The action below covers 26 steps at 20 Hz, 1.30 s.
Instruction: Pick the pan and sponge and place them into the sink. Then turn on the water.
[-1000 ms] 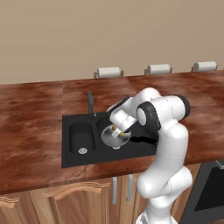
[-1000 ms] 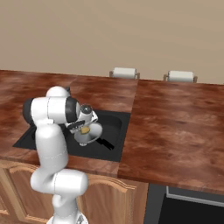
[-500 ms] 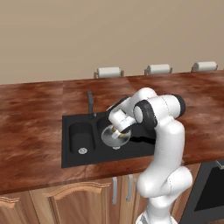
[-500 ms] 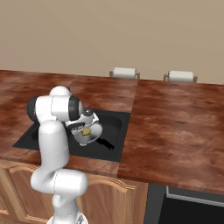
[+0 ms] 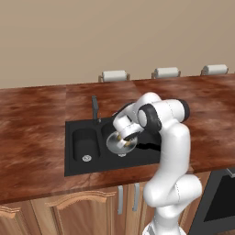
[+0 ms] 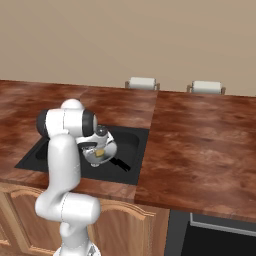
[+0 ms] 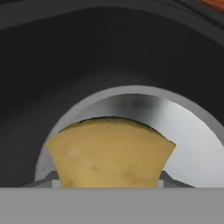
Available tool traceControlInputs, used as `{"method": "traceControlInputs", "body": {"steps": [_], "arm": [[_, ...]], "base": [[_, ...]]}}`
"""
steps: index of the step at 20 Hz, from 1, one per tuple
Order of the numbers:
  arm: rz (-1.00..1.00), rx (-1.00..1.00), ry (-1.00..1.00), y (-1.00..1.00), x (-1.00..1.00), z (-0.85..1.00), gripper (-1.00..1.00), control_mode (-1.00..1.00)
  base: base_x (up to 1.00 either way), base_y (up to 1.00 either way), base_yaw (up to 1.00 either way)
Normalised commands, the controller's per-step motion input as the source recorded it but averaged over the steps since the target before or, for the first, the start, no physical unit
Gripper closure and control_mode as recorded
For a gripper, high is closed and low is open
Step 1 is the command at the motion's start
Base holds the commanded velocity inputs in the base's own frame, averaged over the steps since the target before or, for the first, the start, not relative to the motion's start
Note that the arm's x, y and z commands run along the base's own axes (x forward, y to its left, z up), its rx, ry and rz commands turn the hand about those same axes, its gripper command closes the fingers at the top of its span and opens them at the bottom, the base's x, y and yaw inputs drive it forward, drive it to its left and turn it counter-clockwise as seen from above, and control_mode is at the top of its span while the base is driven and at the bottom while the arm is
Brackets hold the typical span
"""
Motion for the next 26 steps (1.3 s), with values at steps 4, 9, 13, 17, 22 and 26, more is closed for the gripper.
{"method": "traceControlInputs", "body": {"steps": [4, 9, 13, 17, 22, 26], "arm": [[0.00, 0.00, 0.00, 0.00, 0.13, -0.19, 1.00, -1.00], [0.00, 0.00, 0.00, 0.00, 0.11, -0.19, 1.00, -1.00], [0.00, -0.01, 0.01, 0.00, 0.10, -0.25, 1.00, -1.00], [0.00, -0.01, 0.02, 0.00, 0.11, -0.27, 1.00, -1.00], [0.00, -0.01, 0.03, 0.00, 0.11, -0.29, 1.00, -1.00], [0.00, -0.03, 0.02, 0.00, 0.05, -0.38, 1.00, -1.00]], "base": [[0.00, 0.00, 0.00], [0.00, 0.00, 0.00], [0.00, 0.00, 0.00], [0.00, 0.00, 0.00], [0.00, 0.00, 0.00], [0.00, 0.00, 0.00]]}}
